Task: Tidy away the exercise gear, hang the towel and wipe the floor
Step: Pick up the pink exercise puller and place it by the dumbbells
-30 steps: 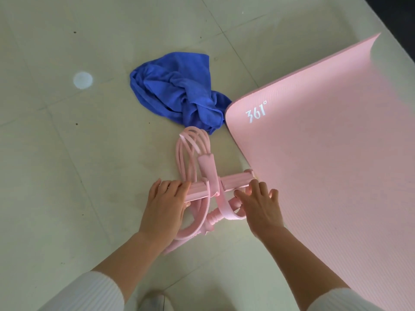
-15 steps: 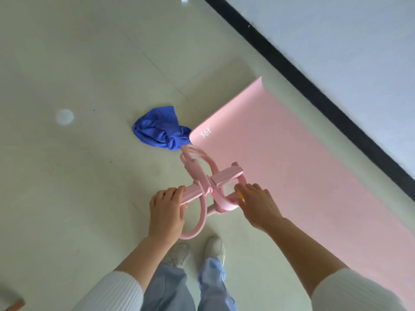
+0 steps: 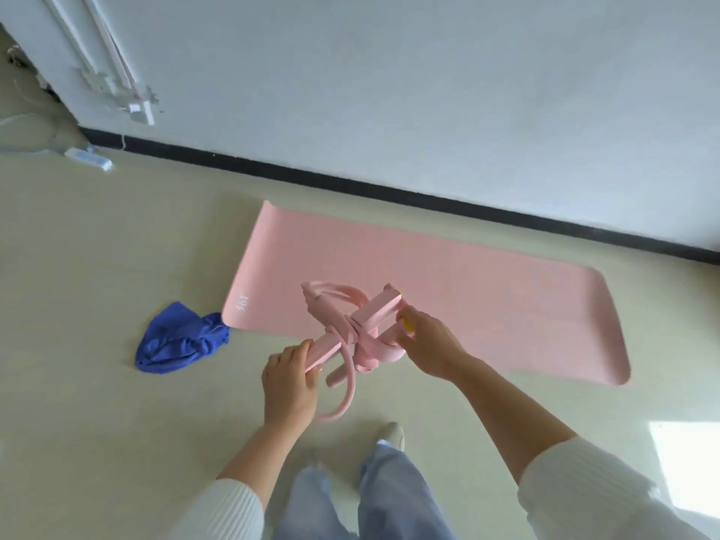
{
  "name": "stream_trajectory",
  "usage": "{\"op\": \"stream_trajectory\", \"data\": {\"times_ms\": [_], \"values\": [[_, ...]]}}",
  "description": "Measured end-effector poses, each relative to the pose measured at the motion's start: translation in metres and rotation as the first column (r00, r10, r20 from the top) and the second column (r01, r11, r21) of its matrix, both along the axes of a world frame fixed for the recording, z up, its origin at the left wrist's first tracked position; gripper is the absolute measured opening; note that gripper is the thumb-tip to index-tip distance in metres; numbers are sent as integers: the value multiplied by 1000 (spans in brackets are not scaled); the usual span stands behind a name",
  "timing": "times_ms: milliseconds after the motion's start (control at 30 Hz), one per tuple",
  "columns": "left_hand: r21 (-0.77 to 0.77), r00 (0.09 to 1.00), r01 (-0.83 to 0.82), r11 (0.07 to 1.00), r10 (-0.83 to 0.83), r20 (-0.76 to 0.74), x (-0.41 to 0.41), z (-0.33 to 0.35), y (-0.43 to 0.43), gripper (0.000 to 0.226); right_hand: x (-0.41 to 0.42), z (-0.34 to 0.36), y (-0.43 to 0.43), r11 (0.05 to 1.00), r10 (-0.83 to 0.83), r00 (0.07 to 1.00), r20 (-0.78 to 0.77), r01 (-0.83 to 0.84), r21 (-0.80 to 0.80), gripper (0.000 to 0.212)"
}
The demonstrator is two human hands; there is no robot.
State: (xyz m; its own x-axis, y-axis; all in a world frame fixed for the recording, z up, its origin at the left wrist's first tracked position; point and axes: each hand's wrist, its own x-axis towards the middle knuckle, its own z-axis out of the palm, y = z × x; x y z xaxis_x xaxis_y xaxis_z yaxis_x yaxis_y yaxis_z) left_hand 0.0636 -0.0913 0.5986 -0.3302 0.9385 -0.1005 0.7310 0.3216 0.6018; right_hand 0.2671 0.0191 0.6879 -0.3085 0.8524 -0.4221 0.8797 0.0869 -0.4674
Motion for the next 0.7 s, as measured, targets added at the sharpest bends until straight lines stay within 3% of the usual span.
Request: {"op": "stream_trajectory", "data": {"times_ms": [133,300,433,700], "values": [[74,967,254,964,-254,-18,50,27,46,38,81,36,-9,984,-174,985,-14,174,35,30],[153,862,506,849,-504,-53,179,54,96,33,214,63,-26,893,-444,895,-35,445,61,27],[166,769,634,755,-637,-42,321,64,116,36,347,76,-50,784,-614,789,-33,614,86,5],[134,559,825,549,-827,-53,586,89,109,38,594,94,-120,499,-858,510,-58,855,140,17]]}}
